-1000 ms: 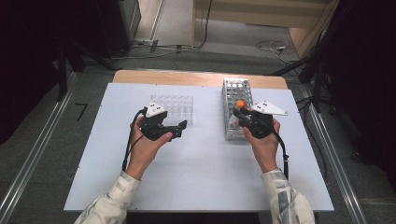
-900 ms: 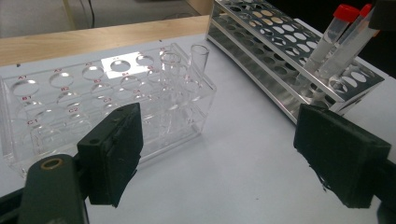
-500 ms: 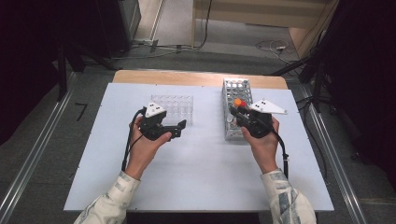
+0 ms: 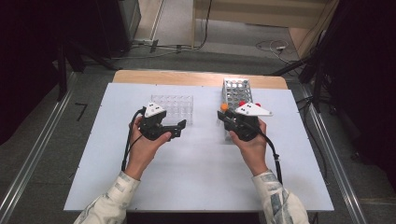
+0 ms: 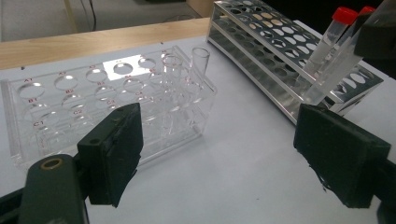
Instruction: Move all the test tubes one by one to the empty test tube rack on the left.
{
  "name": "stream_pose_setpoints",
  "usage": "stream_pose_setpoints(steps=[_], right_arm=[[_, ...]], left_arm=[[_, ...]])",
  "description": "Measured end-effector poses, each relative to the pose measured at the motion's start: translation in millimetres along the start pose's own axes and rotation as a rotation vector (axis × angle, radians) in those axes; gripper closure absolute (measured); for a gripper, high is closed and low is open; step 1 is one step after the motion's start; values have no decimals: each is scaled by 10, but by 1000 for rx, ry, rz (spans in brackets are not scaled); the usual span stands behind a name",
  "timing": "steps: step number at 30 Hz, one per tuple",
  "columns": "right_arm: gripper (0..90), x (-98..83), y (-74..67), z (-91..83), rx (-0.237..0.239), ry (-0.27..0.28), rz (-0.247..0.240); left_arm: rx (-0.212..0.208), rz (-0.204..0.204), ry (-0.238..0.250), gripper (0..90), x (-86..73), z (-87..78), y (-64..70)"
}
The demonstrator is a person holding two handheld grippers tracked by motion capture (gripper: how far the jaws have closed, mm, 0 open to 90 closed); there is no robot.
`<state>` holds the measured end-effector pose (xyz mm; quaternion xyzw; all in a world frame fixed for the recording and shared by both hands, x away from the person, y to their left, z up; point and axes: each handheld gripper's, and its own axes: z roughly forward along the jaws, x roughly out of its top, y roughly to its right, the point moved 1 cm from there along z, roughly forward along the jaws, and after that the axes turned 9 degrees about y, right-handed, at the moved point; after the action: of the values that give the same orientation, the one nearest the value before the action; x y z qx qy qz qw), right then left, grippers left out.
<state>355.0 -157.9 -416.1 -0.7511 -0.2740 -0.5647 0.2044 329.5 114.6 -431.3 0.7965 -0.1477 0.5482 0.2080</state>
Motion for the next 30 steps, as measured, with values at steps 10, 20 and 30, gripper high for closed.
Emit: stream_pose_setpoints(steps=[10,20,30], right_arm=[[712,-105,-259,241,58,-47,-17],[712,-175,-447,436,101,-82,-20],[712,-190,-617,584,140,-99,-35]], left_arm=[[-1,-6,14,167,26,-34,-24],[-9,-19,38,170,80,-89,-31],[-47,7,34,197,141,-54,95]])
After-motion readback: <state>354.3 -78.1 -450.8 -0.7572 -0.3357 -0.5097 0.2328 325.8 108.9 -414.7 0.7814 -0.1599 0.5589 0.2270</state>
